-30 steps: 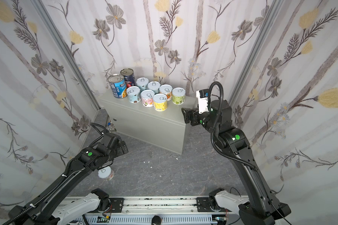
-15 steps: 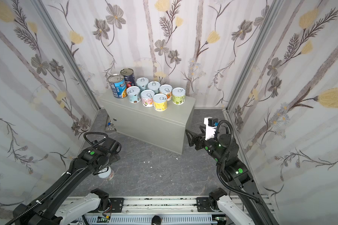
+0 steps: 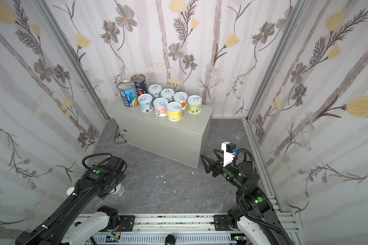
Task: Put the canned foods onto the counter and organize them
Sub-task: 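Grasp the pink-labelled can on the floor with left gripper while right gripper withdraws, then lift the pink-labelled can with left gripper and carry it toward the cabinet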
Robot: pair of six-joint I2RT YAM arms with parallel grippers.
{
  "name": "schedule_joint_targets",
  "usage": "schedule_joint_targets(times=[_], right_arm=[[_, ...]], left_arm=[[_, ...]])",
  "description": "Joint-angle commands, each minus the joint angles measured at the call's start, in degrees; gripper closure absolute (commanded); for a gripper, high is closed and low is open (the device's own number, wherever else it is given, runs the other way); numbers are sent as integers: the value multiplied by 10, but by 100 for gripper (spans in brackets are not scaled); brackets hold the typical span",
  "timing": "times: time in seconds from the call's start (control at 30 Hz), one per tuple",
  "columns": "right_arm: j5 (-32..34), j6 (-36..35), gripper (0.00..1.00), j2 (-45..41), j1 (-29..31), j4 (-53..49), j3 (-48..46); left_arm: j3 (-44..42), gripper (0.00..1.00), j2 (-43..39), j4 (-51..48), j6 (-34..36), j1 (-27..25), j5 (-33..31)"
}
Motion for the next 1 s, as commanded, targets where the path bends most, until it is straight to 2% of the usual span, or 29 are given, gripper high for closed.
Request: schedule_joint_targets(times=[0.0,0.43,0.73,0.97], right_arm=[[-14,-2,14,-2,1,32,-14],[-26,-6,14,-3,1,64,-55],[-34,-5,13,14,1,78,-61],[-25,-4,5,11,1,80,-62]], left_arm=[[-8,0,6,20,-17,5,8],[-46,0,54,67,-12,42,26],[-61,0,102,120,-13,49,33],[-97,1,99,171,-28,49,39]])
